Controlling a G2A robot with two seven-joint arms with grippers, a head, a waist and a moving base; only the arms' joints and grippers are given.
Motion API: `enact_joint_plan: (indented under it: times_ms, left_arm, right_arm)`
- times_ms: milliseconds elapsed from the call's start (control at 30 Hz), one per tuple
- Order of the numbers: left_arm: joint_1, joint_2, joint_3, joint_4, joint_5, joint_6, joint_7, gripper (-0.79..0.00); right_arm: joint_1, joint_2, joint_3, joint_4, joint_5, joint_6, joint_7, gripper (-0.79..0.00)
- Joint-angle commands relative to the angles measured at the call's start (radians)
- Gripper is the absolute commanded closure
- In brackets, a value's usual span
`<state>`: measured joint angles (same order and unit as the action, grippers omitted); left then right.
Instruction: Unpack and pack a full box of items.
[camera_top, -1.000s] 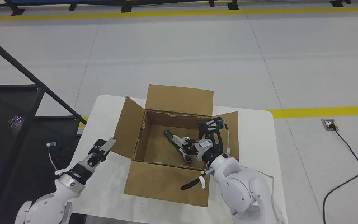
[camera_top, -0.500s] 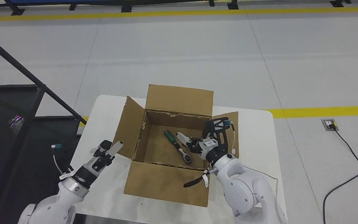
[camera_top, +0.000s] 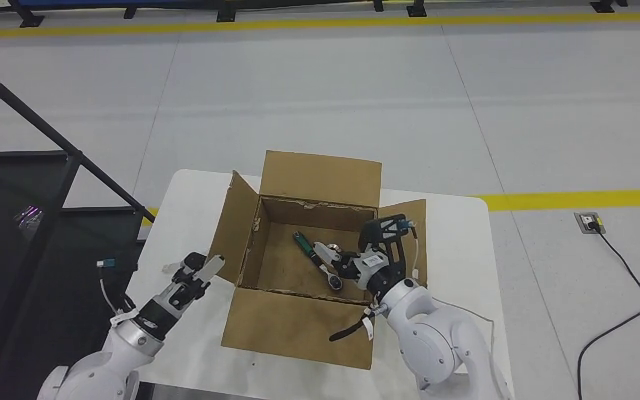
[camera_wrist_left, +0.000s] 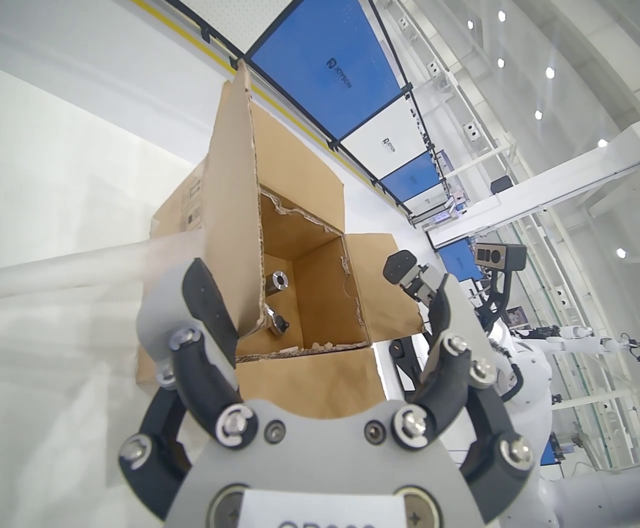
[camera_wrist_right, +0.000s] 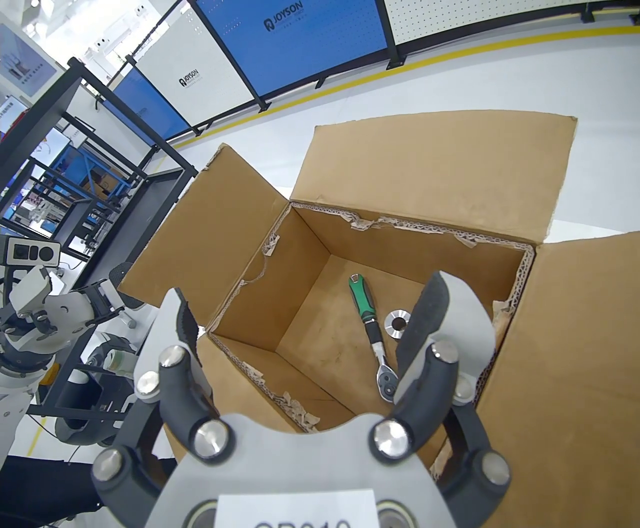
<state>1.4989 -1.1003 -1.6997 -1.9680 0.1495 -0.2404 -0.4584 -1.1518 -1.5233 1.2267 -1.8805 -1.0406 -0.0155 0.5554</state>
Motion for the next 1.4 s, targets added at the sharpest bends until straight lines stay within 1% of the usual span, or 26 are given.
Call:
enact_joint_plan:
  times_ms: [0, 200, 300, 433, 567, 733, 800, 867, 967, 1067, 1167, 1267, 1367]
  left_arm:
    - [0.0, 0.0, 0.003, 0.002, -0.01, 0.002, -0.002, -0.785]
    - [-0.016, 0.001, 0.015, 0.008, -0.039, 0.006, -0.031, -0.785]
    - [-0.032, 0.001, 0.043, 0.008, -0.028, 0.008, -0.053, -0.785]
    - [-0.065, 0.0, 0.097, 0.017, -0.008, 0.017, -0.087, -0.785]
    - [-0.106, -0.002, 0.157, 0.044, 0.005, 0.036, -0.117, -0.785]
    - [-0.153, -0.004, 0.214, 0.084, 0.032, 0.059, -0.144, -0.785]
    - [-0.168, -0.005, 0.232, 0.099, 0.043, 0.065, -0.148, -0.785]
    - [-0.181, -0.005, 0.245, 0.112, 0.051, 0.073, -0.151, -0.785]
    - [-0.198, -0.006, 0.26, 0.131, 0.059, 0.08, -0.153, -0.785]
    - [-0.211, -0.007, 0.27, 0.145, 0.065, 0.086, -0.154, -0.785]
    - [-0.216, -0.006, 0.269, 0.149, 0.063, 0.089, -0.148, -0.785]
    - [-0.21, -0.005, 0.257, 0.141, 0.055, 0.086, -0.14, -0.785]
    - [-0.197, -0.003, 0.235, 0.125, 0.046, 0.079, -0.132, -0.785]
  right_arm:
    - [0.0, 0.001, -0.001, 0.002, 0.003, -0.003, -0.003, -0.785]
    - [-0.016, 0.005, 0.013, -0.011, 0.041, -0.014, -0.039, -0.785]
    - [-0.043, 0.01, 0.051, -0.039, 0.085, -0.029, -0.071, -0.785]
    - [-0.115, 0.021, 0.141, -0.106, 0.212, -0.088, -0.096, -0.785]
    - [-0.186, 0.036, 0.26, -0.154, 0.341, -0.148, -0.065, -0.785]
    - [-0.258, 0.051, 0.394, -0.167, 0.474, -0.184, -0.049, -0.785]
    - [-0.27, 0.057, 0.43, -0.153, 0.523, -0.186, -0.019, -0.785]
    - [-0.265, 0.063, 0.454, -0.127, 0.558, -0.18, 0.032, -0.785]
    - [-0.226, 0.073, 0.466, -0.076, 0.608, -0.176, 0.121, -0.785]
    - [-0.173, 0.085, 0.465, -0.015, 0.659, -0.214, 0.226, -0.785]
    - [-0.121, 0.095, 0.448, 0.026, 0.733, -0.288, 0.314, -0.785]
    - [-0.074, 0.103, 0.429, 0.062, 0.818, -0.358, 0.381, -0.785]
    - [-0.016, 0.11, 0.39, 0.101, 0.866, -0.386, 0.437, -0.785]
